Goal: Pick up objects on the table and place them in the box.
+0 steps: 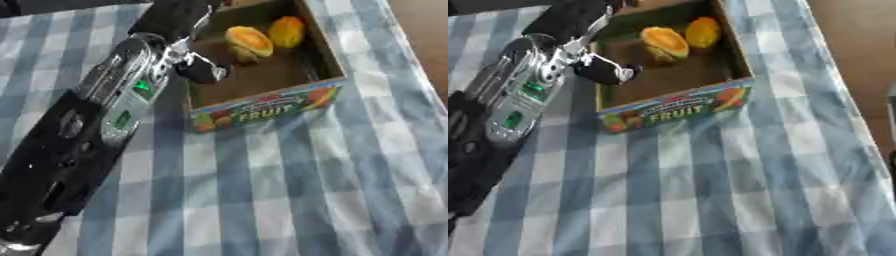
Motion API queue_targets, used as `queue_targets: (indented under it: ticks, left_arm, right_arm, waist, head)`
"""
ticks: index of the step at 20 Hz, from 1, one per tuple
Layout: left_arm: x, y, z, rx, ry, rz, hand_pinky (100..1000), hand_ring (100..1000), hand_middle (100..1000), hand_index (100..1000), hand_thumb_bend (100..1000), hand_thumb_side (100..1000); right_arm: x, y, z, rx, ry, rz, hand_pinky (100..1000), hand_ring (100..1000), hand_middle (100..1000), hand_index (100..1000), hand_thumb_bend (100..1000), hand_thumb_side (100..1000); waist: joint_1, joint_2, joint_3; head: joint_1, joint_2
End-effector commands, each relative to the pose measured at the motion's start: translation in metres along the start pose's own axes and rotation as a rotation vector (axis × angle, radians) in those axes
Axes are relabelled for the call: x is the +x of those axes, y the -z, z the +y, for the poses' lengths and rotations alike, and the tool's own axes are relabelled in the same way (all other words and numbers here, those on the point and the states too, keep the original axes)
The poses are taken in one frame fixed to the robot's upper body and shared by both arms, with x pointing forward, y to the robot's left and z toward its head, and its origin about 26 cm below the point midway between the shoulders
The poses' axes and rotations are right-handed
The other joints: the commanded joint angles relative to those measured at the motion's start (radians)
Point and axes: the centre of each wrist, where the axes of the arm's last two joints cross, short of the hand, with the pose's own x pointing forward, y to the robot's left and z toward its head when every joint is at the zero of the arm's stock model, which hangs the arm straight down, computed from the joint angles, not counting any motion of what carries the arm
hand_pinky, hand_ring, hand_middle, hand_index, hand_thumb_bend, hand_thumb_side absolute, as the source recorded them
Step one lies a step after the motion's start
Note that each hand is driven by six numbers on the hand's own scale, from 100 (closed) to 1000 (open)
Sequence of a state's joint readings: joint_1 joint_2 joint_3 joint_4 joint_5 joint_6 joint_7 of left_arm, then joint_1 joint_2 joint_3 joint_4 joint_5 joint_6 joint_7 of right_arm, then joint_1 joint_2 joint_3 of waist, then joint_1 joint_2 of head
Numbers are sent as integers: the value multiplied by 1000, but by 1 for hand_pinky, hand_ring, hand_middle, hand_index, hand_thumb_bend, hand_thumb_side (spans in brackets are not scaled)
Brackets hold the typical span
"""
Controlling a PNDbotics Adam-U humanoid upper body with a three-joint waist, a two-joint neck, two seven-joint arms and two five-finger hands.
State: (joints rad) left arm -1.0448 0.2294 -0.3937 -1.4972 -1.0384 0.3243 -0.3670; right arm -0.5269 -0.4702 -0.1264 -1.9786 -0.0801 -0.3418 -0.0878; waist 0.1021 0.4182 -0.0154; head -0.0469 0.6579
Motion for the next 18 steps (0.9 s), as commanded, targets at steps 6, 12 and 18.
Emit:
queue_targets:
  ticks: [6,12,18]
  left_arm:
    - [-23,-43,64,308,-114,22,823,918,853,893,137,100]
    - [-62,-103,91,562,-280,56,794,898,829,860,100,177]
    - [-111,-133,79,828,-401,23,784,897,829,860,100,255]
  right_arm:
    - [6,3,-4,7,-15,-18,855,939,717,810,100,551]
    - [6,-1,-8,10,-35,4,847,940,716,809,100,558]
    - [5,-3,-11,5,-54,14,846,941,716,809,100,561]
  waist:
    - [-5,-43,26]
    - [-5,-52,57]
    - [-16,-50,77]
  head:
    - [-16,-3]
    - [-45,7]
    - [-54,16]
